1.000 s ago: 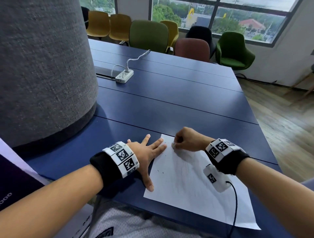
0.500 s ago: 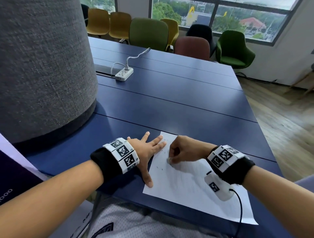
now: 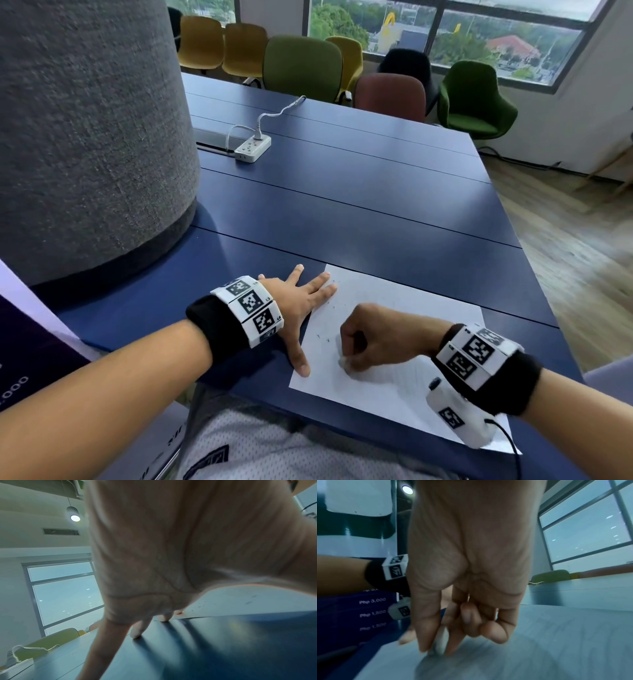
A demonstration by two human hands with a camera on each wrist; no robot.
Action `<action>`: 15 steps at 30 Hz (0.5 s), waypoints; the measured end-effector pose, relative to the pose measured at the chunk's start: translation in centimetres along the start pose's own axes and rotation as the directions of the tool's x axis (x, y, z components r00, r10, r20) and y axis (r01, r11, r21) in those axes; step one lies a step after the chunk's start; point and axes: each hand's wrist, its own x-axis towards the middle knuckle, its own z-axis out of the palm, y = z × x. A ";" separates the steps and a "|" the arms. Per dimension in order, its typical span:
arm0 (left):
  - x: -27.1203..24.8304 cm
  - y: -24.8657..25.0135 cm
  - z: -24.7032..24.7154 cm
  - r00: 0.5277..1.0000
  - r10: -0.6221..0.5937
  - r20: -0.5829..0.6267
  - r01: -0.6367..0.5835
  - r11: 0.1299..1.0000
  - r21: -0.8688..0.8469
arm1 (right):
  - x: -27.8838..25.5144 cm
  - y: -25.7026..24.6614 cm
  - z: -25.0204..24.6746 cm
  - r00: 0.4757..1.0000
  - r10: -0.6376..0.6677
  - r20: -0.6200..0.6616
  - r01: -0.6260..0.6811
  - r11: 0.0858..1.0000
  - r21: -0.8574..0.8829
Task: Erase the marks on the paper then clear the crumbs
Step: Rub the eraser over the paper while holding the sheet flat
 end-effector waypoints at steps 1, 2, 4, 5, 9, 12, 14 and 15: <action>0.0 0.1 -0.1 1.000 -0.002 0.003 0.002 1.000 0.002 | 0.0 -0.2 -0.2 1.000 -0.007 0.025 0.008 1.000 -0.022; -0.1 0.1 -0.1 1.000 -0.003 0.007 0.003 1.000 0.005 | 0.1 -0.1 -0.5 1.000 -0.002 0.003 0.003 0.999 -0.044; 0.0 0.2 -0.2 1.000 -0.003 0.010 0.003 1.000 0.007 | 0.5 0.3 -1.0 0.995 0.022 -0.101 -0.026 0.999 -0.045; 0.0 0.2 -0.1 1.000 -0.002 0.007 0.002 1.000 0.004 | 0.5 0.5 -0.9 0.992 0.027 -0.125 -0.031 0.999 -0.031; 0.1 0.1 0.0 1.000 -0.003 0.003 0.003 1.000 0.020 | -0.7 -0.3 0.3 0.997 -0.048 0.062 0.049 0.999 -0.006; 0.2 0.0 0.1 1.000 -0.003 0.006 0.003 1.000 0.020 | -0.4 0.0 -0.2 1.000 -0.026 0.013 0.027 0.999 -0.031; 0.3 -0.1 0.2 1.000 -0.002 0.006 0.002 1.000 0.011 | -0.2 0.4 -0.2 0.997 -0.005 -0.073 0.003 1.000 -0.019; 0.3 -0.1 0.2 1.000 0.000 0.004 0.000 1.000 0.011 | -0.4 0.4 0.0 0.997 -0.013 -0.071 0.012 1.000 -0.010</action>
